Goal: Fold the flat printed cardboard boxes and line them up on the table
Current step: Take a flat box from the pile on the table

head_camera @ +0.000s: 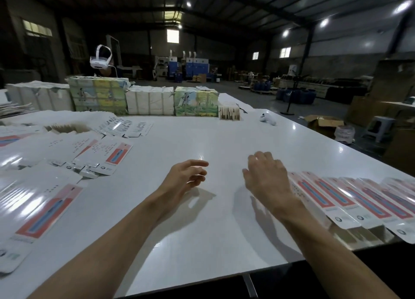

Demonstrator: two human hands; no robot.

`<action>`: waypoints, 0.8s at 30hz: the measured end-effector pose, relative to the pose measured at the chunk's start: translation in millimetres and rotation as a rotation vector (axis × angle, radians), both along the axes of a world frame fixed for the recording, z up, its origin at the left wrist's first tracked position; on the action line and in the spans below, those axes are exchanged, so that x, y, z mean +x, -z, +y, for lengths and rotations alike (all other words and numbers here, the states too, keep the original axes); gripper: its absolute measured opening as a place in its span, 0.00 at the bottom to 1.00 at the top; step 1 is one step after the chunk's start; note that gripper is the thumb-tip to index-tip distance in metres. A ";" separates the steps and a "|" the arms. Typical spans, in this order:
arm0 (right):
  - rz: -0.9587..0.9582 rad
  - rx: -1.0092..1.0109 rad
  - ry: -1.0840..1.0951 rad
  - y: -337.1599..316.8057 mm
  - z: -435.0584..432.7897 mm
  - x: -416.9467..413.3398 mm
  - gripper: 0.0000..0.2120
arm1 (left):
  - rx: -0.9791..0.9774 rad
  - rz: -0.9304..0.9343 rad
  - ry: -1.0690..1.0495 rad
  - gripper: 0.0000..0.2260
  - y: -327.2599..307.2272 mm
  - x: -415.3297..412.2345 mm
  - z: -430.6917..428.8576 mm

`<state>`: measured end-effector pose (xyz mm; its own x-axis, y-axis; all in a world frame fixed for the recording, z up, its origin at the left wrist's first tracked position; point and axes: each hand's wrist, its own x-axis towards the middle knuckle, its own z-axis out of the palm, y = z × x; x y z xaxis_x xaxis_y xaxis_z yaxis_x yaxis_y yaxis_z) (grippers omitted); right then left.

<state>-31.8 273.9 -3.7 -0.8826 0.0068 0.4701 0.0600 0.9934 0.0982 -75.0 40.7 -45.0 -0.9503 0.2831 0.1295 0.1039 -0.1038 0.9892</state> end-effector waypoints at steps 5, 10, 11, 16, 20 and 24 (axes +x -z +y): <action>0.094 -0.047 -0.292 3.6 -74.7 -37.7 0.05 | -0.207 0.257 -0.398 0.11 -6.1 6.7 1.2; 0.063 -0.230 -0.414 28.9 -109.1 -52.3 0.09 | -0.649 0.309 -0.558 0.08 -25.3 -0.9 -25.9; 0.042 -0.251 -0.427 34.7 -109.1 -52.5 0.09 | -0.754 0.259 -0.557 0.08 -29.8 -2.9 -37.0; 0.016 -0.270 -0.495 45.2 -101.8 -54.4 0.11 | -1.297 -0.002 -0.498 0.11 -52.8 4.3 -108.3; 0.019 -0.327 -0.544 44.9 -106.3 -55.7 0.14 | -1.507 -0.213 -0.587 0.28 -64.2 27.8 -157.0; 0.015 -0.394 -0.559 44.8 -104.1 -57.4 0.14 | -1.713 -0.340 -0.781 0.44 -67.5 54.0 -190.0</action>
